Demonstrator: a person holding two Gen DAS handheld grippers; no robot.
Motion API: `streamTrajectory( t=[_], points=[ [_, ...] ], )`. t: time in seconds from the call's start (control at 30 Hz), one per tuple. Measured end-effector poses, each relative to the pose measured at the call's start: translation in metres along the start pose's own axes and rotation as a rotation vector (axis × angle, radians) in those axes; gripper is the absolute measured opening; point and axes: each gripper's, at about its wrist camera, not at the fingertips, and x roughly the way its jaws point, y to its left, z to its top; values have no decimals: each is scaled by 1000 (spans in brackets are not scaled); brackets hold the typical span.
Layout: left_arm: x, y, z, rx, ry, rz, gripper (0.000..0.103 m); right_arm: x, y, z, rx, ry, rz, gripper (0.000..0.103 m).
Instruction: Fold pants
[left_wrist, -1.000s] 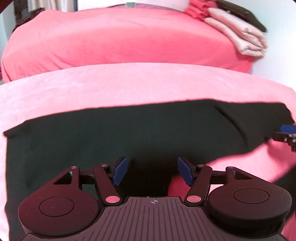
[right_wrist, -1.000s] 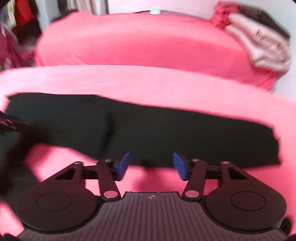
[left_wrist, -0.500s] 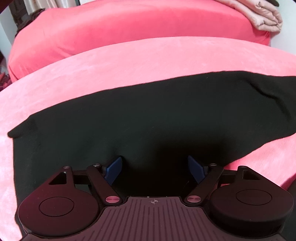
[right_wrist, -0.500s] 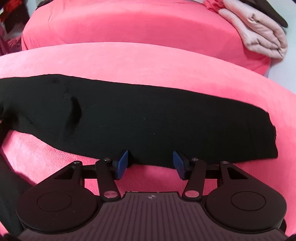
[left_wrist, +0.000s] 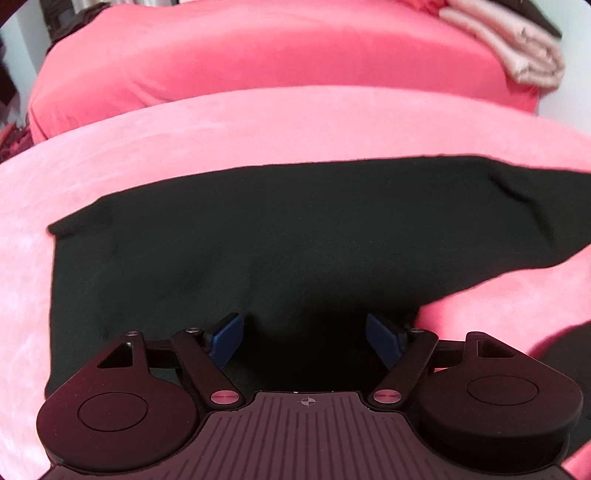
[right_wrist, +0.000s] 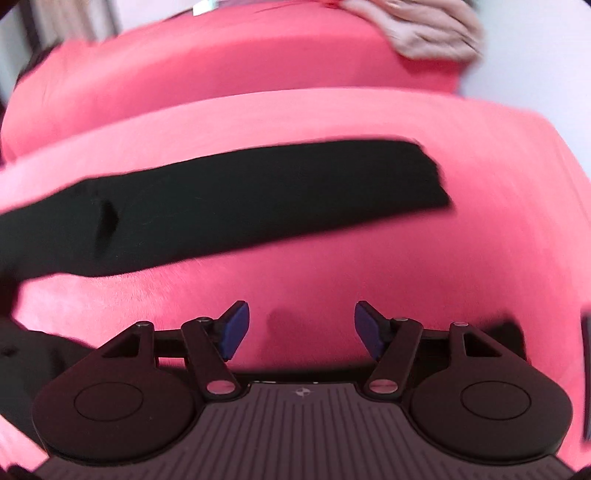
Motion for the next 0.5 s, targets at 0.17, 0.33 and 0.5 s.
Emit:
streamTrajectory(
  t=[0.17,0.33,0.5],
  points=[
    [-38,30,-33,-146,-13,14,103,-24,-21,-36,70,-10,-13,70],
    [-65,61,-88,-319,25,43,103,-43,-16,-64,92,-25,33,70],
    [-70,85,-129,-518,71,-26,103,-40,-16,-77,109,-10,59,70]
  ],
)
